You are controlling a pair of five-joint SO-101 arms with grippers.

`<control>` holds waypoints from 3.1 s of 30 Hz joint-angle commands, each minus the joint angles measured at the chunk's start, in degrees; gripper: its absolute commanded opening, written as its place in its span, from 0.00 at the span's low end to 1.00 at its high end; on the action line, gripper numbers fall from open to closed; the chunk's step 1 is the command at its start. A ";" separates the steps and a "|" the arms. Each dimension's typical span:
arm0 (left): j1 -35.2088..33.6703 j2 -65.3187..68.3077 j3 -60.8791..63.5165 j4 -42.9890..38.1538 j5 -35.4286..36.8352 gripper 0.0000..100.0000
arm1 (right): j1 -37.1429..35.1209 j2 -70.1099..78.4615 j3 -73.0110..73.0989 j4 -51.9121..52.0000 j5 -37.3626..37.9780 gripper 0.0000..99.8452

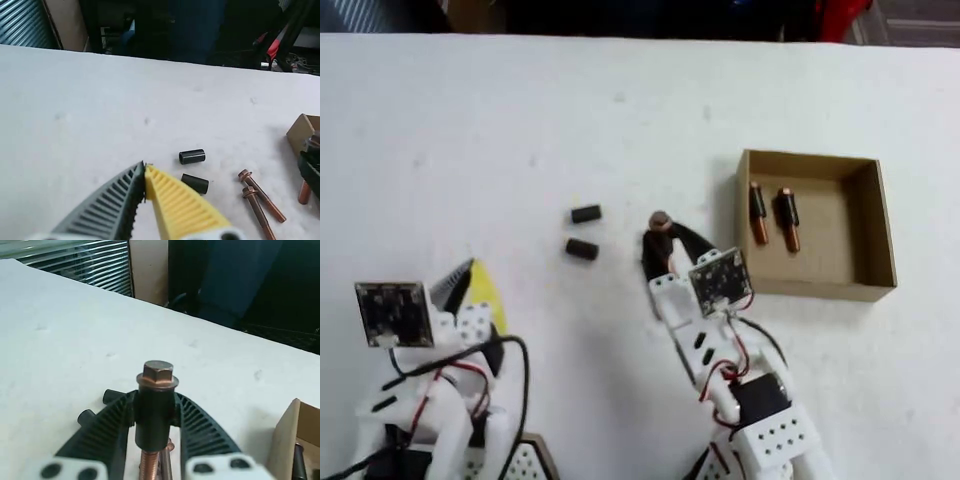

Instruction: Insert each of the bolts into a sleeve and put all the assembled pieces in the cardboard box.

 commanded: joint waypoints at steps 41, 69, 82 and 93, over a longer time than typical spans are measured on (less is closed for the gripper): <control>-6.55 -0.22 33.58 -1.76 -8.18 0.02 | 31.43 71.69 -74.99 38.37 12.84 0.02; -6.55 -0.22 34.55 -1.85 -8.35 0.02 | 39.60 111.69 -99.08 38.81 19.60 0.02; -6.55 -0.22 34.55 -1.85 -8.35 0.02 | 33.63 110.02 -99.25 46.37 19.43 0.18; -6.55 -0.22 34.55 -1.85 -8.35 0.02 | 30.99 95.34 -98.90 52.97 19.16 0.18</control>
